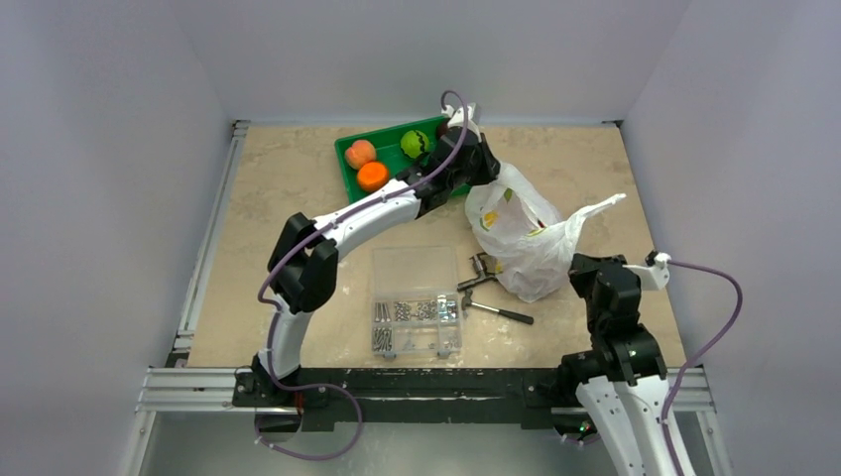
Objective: Take the fake fruits out of the plastic bag
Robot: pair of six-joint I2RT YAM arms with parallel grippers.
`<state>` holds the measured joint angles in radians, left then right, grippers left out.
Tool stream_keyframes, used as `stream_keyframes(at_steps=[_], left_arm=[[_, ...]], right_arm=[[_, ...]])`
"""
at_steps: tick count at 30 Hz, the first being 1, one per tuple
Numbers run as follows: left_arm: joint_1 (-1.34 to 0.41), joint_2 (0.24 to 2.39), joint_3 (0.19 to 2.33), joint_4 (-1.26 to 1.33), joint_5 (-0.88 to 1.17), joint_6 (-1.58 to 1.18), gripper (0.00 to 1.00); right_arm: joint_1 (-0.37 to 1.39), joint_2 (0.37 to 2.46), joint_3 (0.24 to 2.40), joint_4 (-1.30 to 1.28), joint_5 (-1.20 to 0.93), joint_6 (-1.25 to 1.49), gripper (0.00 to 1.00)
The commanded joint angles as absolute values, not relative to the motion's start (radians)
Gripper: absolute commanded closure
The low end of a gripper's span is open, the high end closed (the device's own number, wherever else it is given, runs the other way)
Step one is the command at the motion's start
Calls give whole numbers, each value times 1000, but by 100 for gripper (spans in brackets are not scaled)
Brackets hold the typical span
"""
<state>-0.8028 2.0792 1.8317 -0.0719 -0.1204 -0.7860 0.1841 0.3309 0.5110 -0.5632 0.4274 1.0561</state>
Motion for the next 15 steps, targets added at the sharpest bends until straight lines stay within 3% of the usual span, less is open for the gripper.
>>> stream_keyframes(at_steps=[1, 3, 6, 12, 15], left_arm=[[-782, 2075, 1883, -89, -29, -769, 100], [-780, 2065, 1897, -141, -6, -735, 100], [-776, 2032, 1916, -244, 70, -680, 71], [-770, 1897, 1738, -206, 196, -614, 28], [-772, 1865, 1679, -179, 231, -588, 22]], right_arm=[[182, 410, 582, -550, 504, 949, 100], [183, 471, 613, -530, 459, 854, 100], [183, 543, 652, -497, 388, 715, 97], [182, 561, 696, -428, 107, 580, 57], [184, 561, 736, -460, 60, 578, 43]])
